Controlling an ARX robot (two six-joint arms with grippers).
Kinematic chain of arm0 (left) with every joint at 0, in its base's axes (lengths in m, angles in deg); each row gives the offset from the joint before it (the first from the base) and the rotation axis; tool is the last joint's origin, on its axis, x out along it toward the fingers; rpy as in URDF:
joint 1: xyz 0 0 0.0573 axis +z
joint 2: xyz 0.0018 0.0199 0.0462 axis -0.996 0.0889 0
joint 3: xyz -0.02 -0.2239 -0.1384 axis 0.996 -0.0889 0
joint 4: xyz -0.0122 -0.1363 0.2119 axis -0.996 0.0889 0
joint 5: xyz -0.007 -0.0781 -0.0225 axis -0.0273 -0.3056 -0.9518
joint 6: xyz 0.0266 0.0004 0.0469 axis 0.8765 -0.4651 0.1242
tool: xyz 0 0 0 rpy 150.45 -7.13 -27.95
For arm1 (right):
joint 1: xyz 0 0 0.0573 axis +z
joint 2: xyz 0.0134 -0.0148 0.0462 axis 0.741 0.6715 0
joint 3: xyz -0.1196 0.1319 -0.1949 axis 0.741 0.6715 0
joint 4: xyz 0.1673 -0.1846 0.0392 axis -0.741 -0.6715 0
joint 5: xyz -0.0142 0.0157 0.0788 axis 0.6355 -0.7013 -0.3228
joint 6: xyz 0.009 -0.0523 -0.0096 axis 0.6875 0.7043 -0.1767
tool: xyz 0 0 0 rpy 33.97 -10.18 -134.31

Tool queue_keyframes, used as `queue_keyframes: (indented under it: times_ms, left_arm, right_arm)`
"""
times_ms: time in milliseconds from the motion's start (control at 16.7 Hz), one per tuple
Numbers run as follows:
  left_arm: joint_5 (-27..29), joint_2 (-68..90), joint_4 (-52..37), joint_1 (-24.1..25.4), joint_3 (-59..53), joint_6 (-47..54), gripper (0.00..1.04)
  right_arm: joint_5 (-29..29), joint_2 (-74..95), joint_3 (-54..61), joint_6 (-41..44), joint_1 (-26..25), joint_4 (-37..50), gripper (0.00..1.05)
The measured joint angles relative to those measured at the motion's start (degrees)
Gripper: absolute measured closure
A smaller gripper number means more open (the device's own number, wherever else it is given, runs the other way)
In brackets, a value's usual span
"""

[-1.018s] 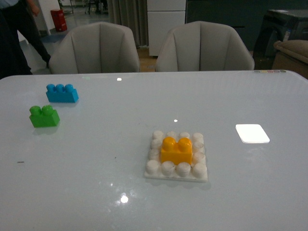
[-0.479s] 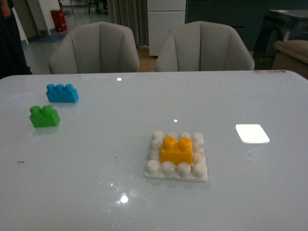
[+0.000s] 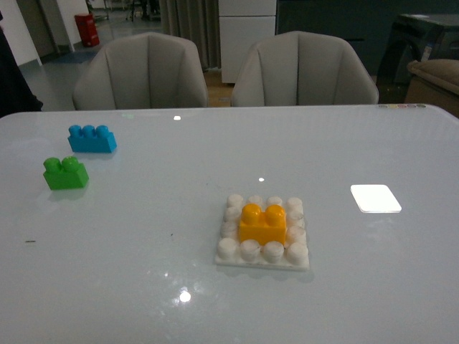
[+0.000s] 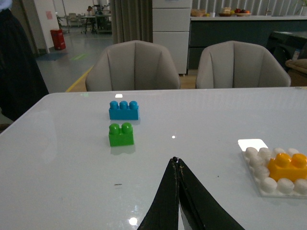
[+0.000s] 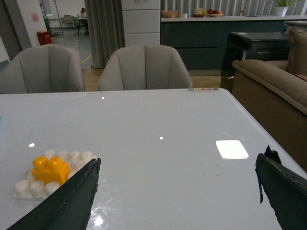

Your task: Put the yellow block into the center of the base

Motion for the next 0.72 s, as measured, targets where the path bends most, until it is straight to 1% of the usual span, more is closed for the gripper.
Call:
queue_keyframes:
  times_ms: [180, 299, 359, 479, 599, 719]
  left_arm:
    - [-0.02, 0.00, -0.04, 0.00, 0.00, -0.02, 1.03]
    - [0.00, 0.00, -0.04, 0.00, 0.00, -0.02, 0.81]
    - [0.00, 0.00, -0.07, 0.00, 0.00, -0.02, 0.68]
    - [0.00, 0.00, -0.04, 0.00, 0.00, -0.02, 0.59]
    - [-0.02, 0.00, -0.04, 0.00, 0.00, -0.02, 0.46]
    - [0.00, 0.00, -0.07, 0.00, 0.00, -0.02, 0.21]
  right_arm:
    - [0.00, 0.00, 0.00, 0.00, 0.00, 0.00, 0.06]
    - [0.00, 0.00, 0.00, 0.00, 0.00, 0.00, 0.06]
    - [0.00, 0.00, 0.00, 0.02, 0.00, 0.00, 0.06]
    - [0.00, 0.00, 0.00, 0.00, 0.00, 0.00, 0.06]
    - [0.00, 0.00, 0.00, 0.00, 0.00, 0.00, 0.06]
    - [0.00, 0.00, 0.00, 0.00, 0.00, 0.00, 0.06]
